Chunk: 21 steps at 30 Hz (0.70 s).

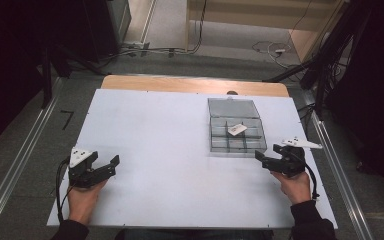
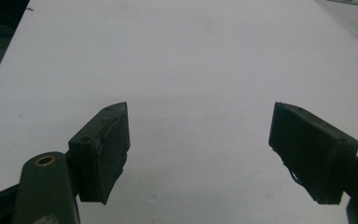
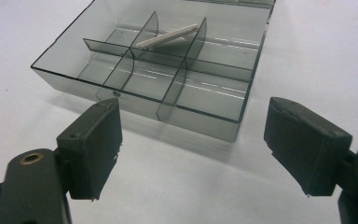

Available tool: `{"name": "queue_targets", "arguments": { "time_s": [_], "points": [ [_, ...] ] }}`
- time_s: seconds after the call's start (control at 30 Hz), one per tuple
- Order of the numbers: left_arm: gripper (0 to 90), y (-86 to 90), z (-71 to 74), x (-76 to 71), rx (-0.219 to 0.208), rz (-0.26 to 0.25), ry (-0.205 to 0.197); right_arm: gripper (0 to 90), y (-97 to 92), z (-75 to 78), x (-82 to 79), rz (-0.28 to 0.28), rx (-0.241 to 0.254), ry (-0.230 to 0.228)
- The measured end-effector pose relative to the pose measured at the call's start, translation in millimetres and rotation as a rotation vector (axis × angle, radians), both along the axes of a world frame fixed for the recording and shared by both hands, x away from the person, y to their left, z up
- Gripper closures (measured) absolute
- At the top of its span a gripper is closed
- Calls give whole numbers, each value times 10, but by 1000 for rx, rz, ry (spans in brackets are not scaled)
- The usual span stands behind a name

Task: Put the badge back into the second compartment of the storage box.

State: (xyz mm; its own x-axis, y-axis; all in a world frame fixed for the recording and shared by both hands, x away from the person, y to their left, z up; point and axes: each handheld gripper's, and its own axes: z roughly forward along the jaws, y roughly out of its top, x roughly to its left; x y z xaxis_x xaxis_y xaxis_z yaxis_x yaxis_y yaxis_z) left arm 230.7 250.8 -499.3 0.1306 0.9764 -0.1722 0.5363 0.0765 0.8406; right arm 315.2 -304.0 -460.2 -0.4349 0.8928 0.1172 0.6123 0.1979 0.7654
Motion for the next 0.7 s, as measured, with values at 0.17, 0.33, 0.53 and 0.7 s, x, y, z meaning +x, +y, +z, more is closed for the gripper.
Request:
{"name": "queue_targets", "arguments": {
  "time_s": [0.17, 0.33, 0.53, 0.7],
  "points": [
    [203, -3, -1, 2, 0, 0, 1, 179, -40, 6, -31, -9, 4, 0],
    [203, -1, 1, 1, 0, -1, 0, 179, -78, -8, -50, -15, 1, 4],
    [203, 0, 3, 1, -2, 0, -2, 179, -122, -23, -82, -22, -2, 5],
    [203, 0, 3, 0, -1, -1, -2, 179, -157, -22, -106, -29, -2, 5]
  ]
}}
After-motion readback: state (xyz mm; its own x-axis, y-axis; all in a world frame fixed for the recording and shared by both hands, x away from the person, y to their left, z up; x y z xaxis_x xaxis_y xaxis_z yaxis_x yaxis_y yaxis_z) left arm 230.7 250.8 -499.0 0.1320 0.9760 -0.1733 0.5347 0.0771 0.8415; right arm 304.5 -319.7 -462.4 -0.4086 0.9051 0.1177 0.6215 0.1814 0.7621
